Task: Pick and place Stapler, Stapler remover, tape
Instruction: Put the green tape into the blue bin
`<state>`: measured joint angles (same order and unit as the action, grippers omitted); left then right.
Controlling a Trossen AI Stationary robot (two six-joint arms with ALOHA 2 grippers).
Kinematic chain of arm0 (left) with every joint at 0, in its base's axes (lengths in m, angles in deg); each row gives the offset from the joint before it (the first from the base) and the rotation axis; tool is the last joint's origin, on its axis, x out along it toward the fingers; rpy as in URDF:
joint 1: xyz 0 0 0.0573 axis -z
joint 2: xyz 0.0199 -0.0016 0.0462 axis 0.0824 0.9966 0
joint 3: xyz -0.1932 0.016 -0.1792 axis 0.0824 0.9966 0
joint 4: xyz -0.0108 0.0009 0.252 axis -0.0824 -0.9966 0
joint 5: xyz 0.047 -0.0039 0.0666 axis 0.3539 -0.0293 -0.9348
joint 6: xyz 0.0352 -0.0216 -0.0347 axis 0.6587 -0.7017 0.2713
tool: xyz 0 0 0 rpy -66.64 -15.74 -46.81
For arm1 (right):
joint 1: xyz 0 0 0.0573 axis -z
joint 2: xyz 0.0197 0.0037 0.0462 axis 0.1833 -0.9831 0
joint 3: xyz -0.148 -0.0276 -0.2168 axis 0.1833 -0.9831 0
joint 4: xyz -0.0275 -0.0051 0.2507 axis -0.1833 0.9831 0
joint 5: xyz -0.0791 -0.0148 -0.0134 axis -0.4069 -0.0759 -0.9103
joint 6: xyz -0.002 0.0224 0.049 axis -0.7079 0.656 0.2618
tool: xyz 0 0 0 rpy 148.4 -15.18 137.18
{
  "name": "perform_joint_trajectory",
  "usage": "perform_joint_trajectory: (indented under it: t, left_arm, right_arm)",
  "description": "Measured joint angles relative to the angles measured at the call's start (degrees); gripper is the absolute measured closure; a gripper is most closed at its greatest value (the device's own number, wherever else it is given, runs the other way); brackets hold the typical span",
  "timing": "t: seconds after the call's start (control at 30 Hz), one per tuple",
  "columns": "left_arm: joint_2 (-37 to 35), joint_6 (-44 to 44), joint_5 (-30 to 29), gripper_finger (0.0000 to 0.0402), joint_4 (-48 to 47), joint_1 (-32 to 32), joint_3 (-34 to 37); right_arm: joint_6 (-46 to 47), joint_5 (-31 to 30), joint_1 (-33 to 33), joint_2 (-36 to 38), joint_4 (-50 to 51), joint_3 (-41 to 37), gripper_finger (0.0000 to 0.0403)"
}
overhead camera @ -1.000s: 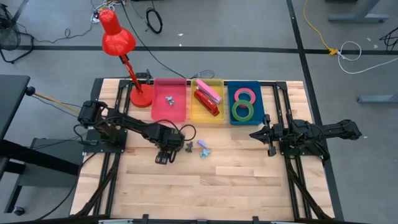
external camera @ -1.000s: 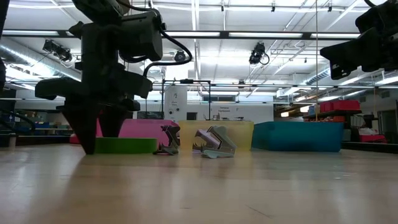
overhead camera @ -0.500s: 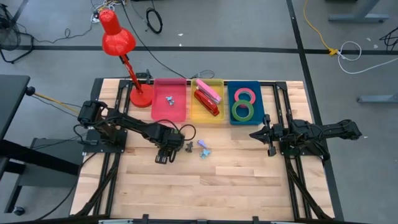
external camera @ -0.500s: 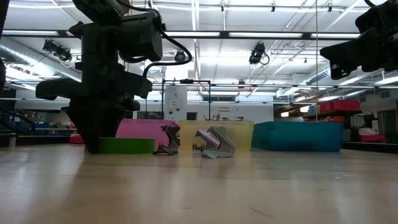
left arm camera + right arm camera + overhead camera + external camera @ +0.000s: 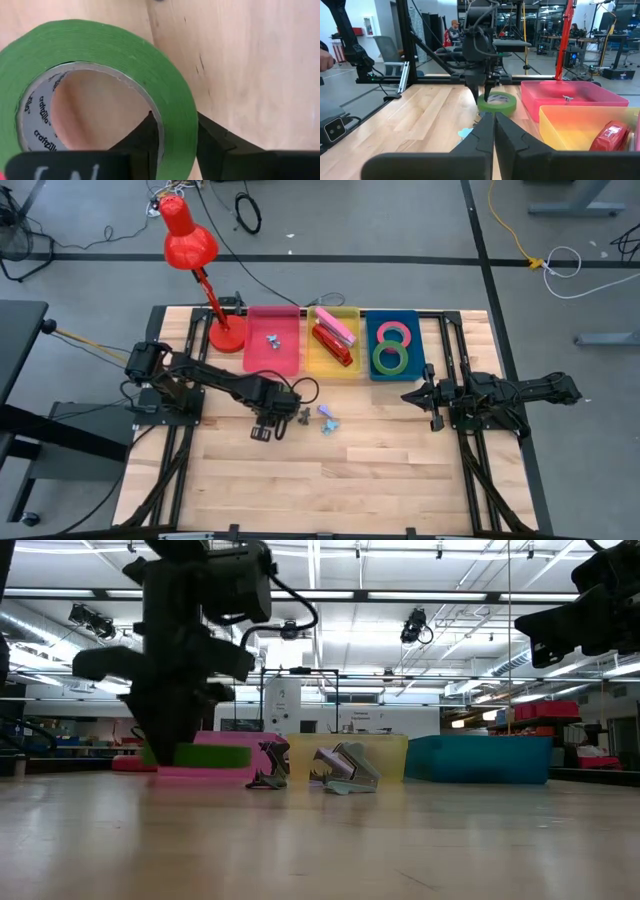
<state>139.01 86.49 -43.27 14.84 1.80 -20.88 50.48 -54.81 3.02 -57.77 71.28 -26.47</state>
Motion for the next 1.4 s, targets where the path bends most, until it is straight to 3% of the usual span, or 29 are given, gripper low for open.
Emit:
perform_joint_trajectory:
  t: [0.27, 0.73, 1.0, 1.4]
  left_arm:
    - [0.0, 2.9, -4.3, 0.0298, -7.2, 0.0, -8.9]
    - [0.0, 10.9, -4.2, 0.0302, -6.3, -5.0, -21.4]
    - [0.0, 13.3, 4.4, 0.0303, 0.6, -10.1, -23.5]
    - [0.0, 15.3, 10.7, 0.0304, 14.7, -15.6, -25.9]
  right_arm:
    - [0.0, 0.0, 0.0, 0.0, 0.0, 0.0, 0.0385]
    - [0.0, 0.0, 0.0, 0.0, 0.0, 0.0, 0.0385]
    - [0.0, 0.0, 0.0, 0.0, 0.0, 0.0, 0.0385]
    - [0.0, 0.0, 0.0, 0.0, 0.0, 0.0, 0.0385]
